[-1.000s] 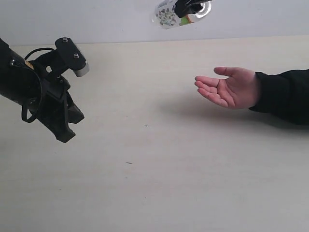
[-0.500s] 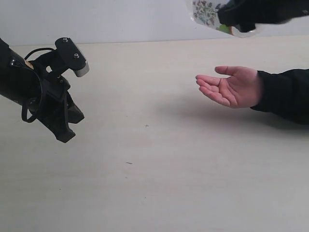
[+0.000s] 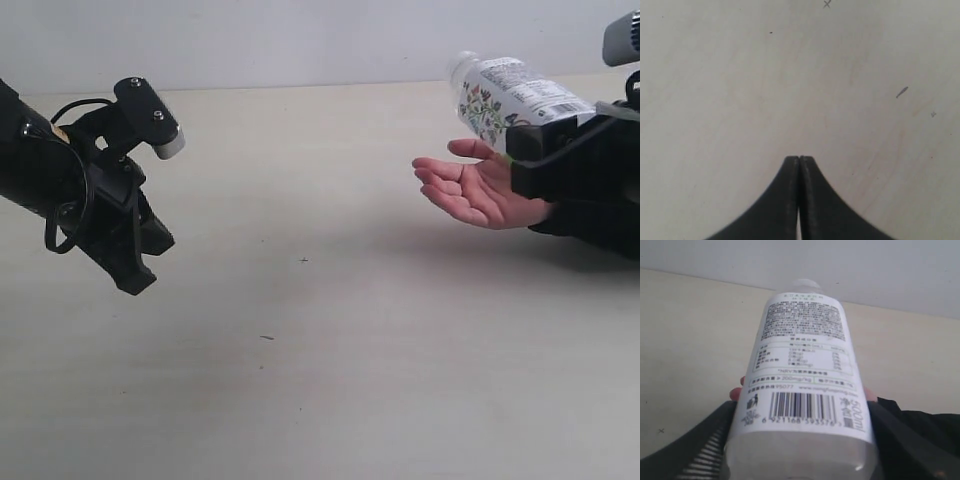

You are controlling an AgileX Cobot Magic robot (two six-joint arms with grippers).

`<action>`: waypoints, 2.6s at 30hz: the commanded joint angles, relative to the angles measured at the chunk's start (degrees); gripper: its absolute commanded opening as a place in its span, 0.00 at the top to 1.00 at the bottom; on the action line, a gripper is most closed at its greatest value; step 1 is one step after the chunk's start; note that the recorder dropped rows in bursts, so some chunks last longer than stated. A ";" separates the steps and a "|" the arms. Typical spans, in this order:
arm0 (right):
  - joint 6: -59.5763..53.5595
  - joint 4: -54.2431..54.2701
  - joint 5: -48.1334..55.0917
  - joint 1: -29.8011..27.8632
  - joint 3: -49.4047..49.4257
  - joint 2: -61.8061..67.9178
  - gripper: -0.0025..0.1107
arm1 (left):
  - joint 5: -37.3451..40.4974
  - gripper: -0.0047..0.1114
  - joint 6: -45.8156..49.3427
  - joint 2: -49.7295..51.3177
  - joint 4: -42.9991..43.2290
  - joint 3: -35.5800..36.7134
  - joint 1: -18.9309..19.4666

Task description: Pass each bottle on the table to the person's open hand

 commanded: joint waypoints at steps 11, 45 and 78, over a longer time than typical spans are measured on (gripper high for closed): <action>5.41 1.11 -14.68 2.59 0.44 17.14 0.98 | -0.60 0.96 -0.20 -0.54 -0.69 0.25 0.32; 9.06 -5.81 -18.02 2.59 0.33 22.82 0.23 | -0.60 0.96 -0.20 -0.54 -0.69 0.25 0.32; 2.69 -6.04 15.34 2.59 0.46 -32.90 0.98 | -2.23 0.96 -0.20 -0.18 -1.00 0.25 0.32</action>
